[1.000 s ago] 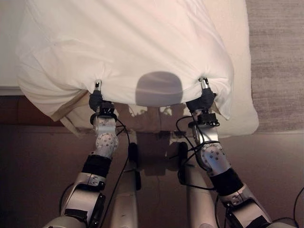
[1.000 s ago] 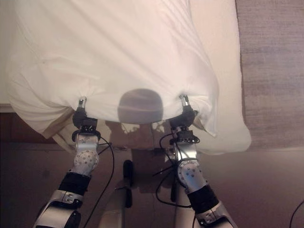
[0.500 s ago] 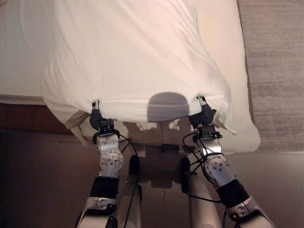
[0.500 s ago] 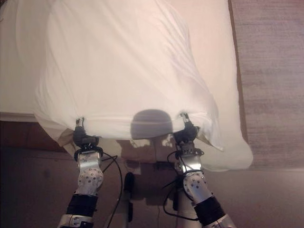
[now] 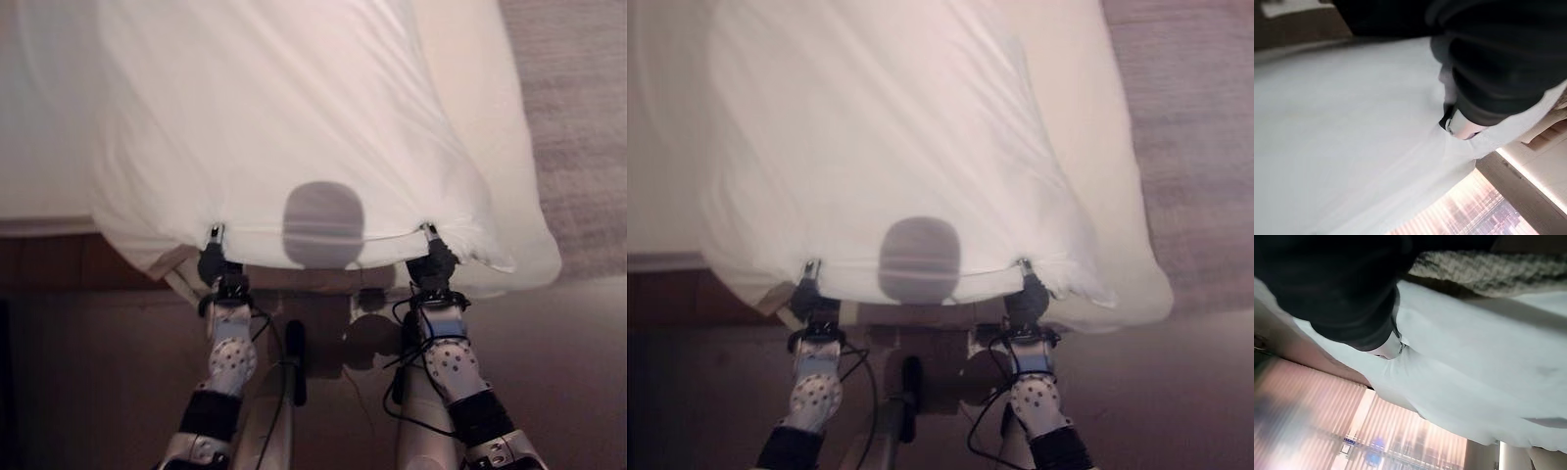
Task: Make the bed
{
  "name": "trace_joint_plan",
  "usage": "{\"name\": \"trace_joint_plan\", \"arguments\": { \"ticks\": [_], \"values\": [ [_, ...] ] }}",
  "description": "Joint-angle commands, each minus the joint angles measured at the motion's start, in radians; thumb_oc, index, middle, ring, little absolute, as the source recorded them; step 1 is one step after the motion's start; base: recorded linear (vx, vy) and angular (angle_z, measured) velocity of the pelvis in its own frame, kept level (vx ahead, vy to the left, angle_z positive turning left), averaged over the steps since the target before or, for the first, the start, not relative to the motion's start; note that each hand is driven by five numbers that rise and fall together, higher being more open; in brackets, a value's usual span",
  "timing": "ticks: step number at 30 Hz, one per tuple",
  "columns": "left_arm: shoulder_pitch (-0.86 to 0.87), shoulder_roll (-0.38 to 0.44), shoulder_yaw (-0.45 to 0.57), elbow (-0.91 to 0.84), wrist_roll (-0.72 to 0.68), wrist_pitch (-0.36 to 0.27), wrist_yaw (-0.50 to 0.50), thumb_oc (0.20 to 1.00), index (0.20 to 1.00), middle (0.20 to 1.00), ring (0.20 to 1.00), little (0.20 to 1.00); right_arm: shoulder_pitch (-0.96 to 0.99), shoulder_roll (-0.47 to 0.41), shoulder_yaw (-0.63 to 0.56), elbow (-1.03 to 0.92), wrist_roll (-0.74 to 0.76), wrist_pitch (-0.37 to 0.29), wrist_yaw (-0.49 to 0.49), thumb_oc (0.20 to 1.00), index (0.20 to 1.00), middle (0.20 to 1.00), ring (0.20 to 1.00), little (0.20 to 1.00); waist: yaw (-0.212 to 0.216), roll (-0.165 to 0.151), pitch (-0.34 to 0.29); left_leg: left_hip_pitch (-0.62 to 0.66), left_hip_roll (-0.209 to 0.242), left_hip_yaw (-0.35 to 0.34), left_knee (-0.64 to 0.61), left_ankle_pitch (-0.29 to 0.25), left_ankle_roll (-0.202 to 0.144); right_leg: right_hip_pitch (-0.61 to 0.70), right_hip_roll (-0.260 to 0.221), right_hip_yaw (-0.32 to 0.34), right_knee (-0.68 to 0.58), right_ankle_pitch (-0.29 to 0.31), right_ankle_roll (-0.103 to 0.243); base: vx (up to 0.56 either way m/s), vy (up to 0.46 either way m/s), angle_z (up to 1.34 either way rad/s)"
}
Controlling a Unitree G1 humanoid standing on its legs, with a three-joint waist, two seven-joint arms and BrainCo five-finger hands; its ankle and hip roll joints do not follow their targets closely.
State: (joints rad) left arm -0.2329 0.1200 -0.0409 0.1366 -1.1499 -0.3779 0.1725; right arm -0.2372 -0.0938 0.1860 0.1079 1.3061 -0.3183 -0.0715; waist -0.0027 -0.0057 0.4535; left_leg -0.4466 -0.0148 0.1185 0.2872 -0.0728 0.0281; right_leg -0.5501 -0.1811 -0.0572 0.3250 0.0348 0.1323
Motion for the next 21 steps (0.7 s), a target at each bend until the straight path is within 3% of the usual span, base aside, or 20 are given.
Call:
{"name": "trace_joint_plan", "arguments": {
  "ticks": [1, 2, 5, 10, 12, 14, 16, 18, 19, 20, 21],
  "values": [
    [0.039, 0.077, 0.097, -0.125, 0.082, -0.045, 0.003, 0.200, 0.200, 0.200, 0.200, 0.200, 0.094, -0.077, -0.095, -0.019, -0.021, -0.114, 0.022, 0.200, 0.200, 0.200, 0.200, 0.200, -0.038, -0.005, -0.062, 0.039, -0.066, -0.040, -0.117, 0.034, -0.023, 0.042, 0.189, 0.010, -0.095, -0.010, -0.037, -0.04, 0.145, -0.07],
    [0.032, 0.072, 0.088, -0.111, 0.096, -0.045, 0.019, 0.200, 0.200, 0.200, 0.200, 0.200, 0.095, -0.078, -0.091, -0.012, -0.011, -0.117, 0.031, 0.200, 0.200, 0.200, 0.200, 0.200, -0.041, -0.004, -0.067, 0.048, -0.081, -0.037, -0.139, 0.046, -0.019, 0.045, 0.235, 0.032, -0.075, -0.020, -0.048, -0.05, 0.161, -0.10],
    [0.026, 0.045, 0.068, -0.101, 0.110, -0.046, 0.045, 0.200, 0.200, 0.200, 0.200, 0.200, 0.101, -0.105, -0.093, -0.005, -0.018, -0.119, 0.029, 0.200, 0.200, 0.200, 0.200, 0.200, -0.051, 0.028, -0.086, 0.048, -0.118, -0.060, -0.174, 0.073, -0.012, 0.062, 0.271, 0.121, -0.110, -0.018, -0.073, -0.01, 0.040, 0.00],
    [0.032, 0.000, 0.066, -0.095, 0.101, -0.061, 0.078, 0.200, 0.200, 0.200, 0.200, 0.200, 0.094, -0.128, -0.093, 0.013, -0.030, -0.106, 0.013, 0.200, 0.200, 0.200, 0.200, 0.200, -0.052, 0.066, -0.100, 0.013, -0.120, -0.047, -0.121, 0.061, -0.021, 0.080, 0.237, 0.115, -0.162, 0.005, -0.062, -0.03, -0.042, 0.07],
    [0.027, -0.025, 0.053, -0.078, 0.092, -0.064, 0.098, 0.200, 0.200, 0.200, 0.200, 0.200, 0.095, -0.143, -0.108, 0.017, -0.041, -0.104, 0.000, 0.200, 0.200, 0.200, 0.200, 0.200, -0.061, 0.066, -0.086, -0.025, -0.101, -0.010, 0.029, 0.063, -0.072, 0.127, 0.213, 0.094, -0.165, -0.011, -0.079, -0.06, -0.175, 0.12],
    [0.022, -0.035, 0.048, -0.076, 0.085, -0.072, 0.103, 0.200, 0.200, 0.200, 0.200, 0.200, 0.090, -0.153, -0.113, 0.024, -0.041, -0.100, 0.002, 0.200, 0.200, 0.200, 0.200, 0.200, -0.056, 0.065, -0.075, -0.048, -0.105, -0.031, 0.086, 0.072, -0.093, 0.138, 0.212, 0.086, -0.157, -0.019, -0.089, -0.05, -0.091, 0.45],
    [0.019, -0.039, 0.052, -0.074, 0.099, -0.073, 0.126, 0.200, 0.200, 0.200, 0.200, 0.200, 0.085, -0.153, -0.112, 0.031, -0.034, -0.100, 0.002, 0.200, 0.200, 0.200, 0.200, 0.200, -0.056, 0.058, -0.074, -0.051, -0.120, -0.073, 0.097, 0.061, -0.089, 0.143, 0.212, 0.078, -0.149, -0.021, -0.094, -0.05, -0.082, 0.50],
    [0.020, -0.037, 0.061, -0.078, 0.112, -0.073, 0.148, 0.200, 0.200, 0.200, 0.200, 0.200, 0.083, -0.151, -0.108, 0.034, -0.029, -0.105, -0.001, 0.200, 0.200, 0.200, 0.200, 0.200, -0.059, 0.045, -0.081, -0.032, -0.048, -0.081, 0.053, 0.057, -0.065, 0.141, 0.203, 0.077, -0.131, -0.031, -0.090, -0.04, -0.057, 0.44],
    [0.030, -0.020, 0.071, -0.098, 0.161, -0.078, 0.171, 0.200, 0.200, 0.200, 0.200, 0.200, 0.084, -0.155, -0.107, 0.040, -0.030, -0.106, 0.003, 0.200, 0.200, 0.200, 0.200, 0.200, -0.048, 0.027, -0.087, -0.022, 0.028, -0.154, -0.018, 0.104, -0.066, 0.134, 0.192, 0.076, -0.105, -0.053, -0.096, -0.02, -0.007, 0.50],
    [0.030, -0.020, 0.071, -0.099, 0.162, -0.078, 0.172, 0.200, 0.200, 0.200, 0.200, 0.200, 0.084, -0.154, -0.107, 0.040, -0.029, -0.106, 0.003, 0.200, 0.200, 0.200, 0.200, 0.200, -0.050, 0.027, -0.089, -0.024, 0.027, -0.155, -0.022, 0.110, -0.067, 0.131, 0.191, 0.075, -0.106, -0.051, -0.096, -0.01, 0.037, 0.45],
    [0.029, -0.015, 0.074, -0.107, 0.177, -0.084, 0.190, 0.200, 0.200, 0.200, 0.200, 0.200, 0.083, -0.152, -0.101, 0.045, -0.032, -0.107, 0.004, 0.200, 0.200, 0.200, 0.200, 0.200, -0.040, 0.018, -0.091, -0.009, 0.058, -0.217, -0.086, 0.153, -0.070, 0.114, 0.190, 0.075, -0.073, -0.063, -0.100, 0.00, 0.041, 0.25]
  ]
}}
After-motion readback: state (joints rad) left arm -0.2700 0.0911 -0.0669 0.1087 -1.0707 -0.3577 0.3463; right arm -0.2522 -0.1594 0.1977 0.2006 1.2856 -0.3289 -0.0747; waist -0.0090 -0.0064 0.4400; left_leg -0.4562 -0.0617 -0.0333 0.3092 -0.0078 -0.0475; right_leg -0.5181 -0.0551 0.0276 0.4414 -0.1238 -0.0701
